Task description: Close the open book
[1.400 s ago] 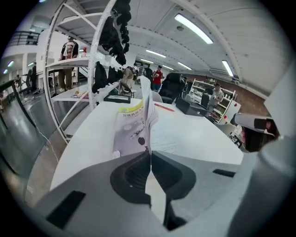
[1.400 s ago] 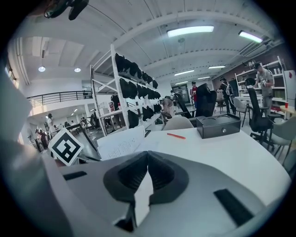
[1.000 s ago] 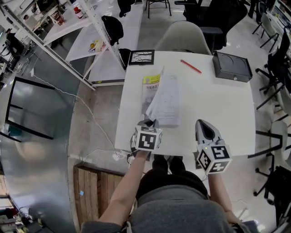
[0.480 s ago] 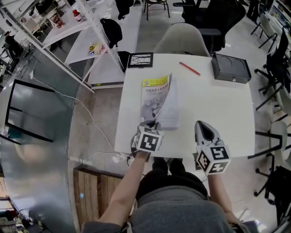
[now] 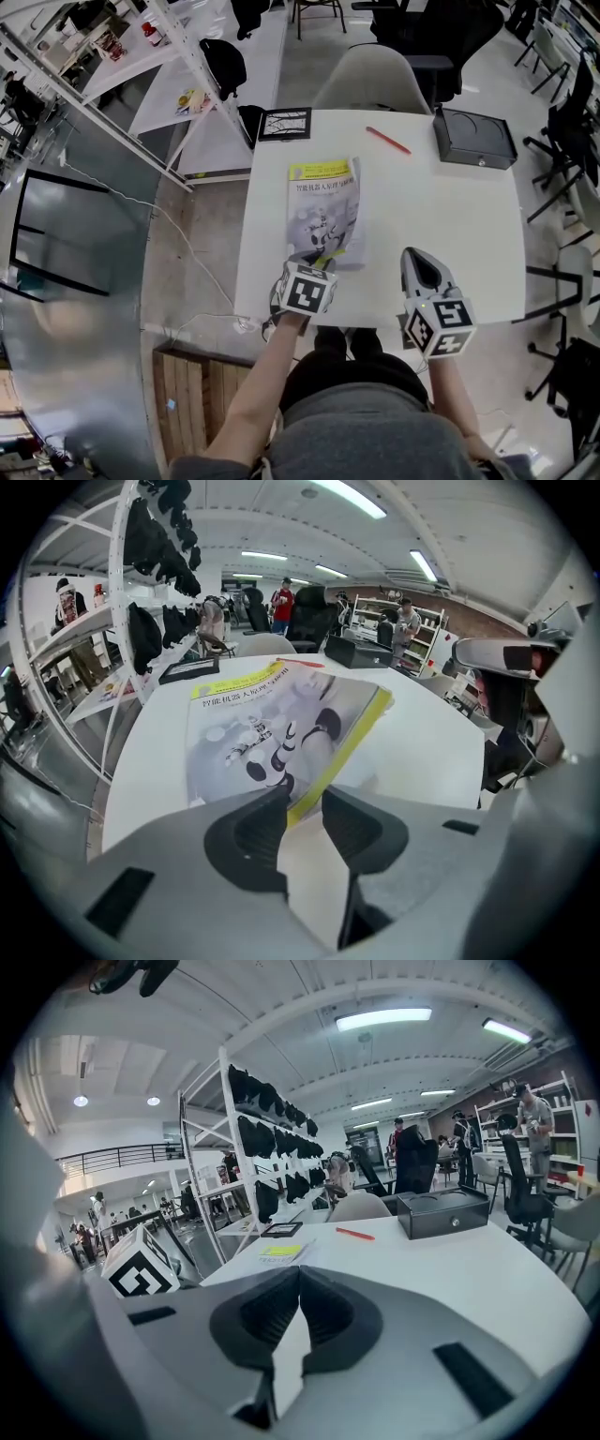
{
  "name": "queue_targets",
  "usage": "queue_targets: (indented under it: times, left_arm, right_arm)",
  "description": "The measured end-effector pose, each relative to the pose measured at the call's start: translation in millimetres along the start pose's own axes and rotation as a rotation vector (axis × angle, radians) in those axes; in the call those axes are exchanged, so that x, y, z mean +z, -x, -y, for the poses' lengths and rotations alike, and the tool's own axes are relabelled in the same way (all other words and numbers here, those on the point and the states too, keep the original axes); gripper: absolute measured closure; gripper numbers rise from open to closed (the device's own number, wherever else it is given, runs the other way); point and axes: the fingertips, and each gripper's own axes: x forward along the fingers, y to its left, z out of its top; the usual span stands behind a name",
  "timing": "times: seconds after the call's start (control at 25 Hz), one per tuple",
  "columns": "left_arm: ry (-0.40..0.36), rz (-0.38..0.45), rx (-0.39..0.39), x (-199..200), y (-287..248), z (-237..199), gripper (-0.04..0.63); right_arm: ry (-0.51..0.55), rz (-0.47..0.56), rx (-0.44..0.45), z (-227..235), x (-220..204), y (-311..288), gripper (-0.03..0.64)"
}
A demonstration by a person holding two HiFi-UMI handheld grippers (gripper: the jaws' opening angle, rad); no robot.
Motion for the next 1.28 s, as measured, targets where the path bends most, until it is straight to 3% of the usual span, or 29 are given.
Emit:
queue_targets:
  times: [0.8,1.0,1.28]
  left_arm:
    - [0.019,-0.002,-0.122,1,2,14,0.375]
    - [0.062,0.059,-0.15,8,17,18,0.376]
    - [0.081,0.178,-0.117,31,42,15,0.377]
  right_arm:
    - [0.008,-0.003,0.04,-6,3,-8,0.612]
    - [0.012,0.003,0.05,-7,3,-7,0.613]
    - [0.017,0.012,0.064,-8,5,-4,0.612]
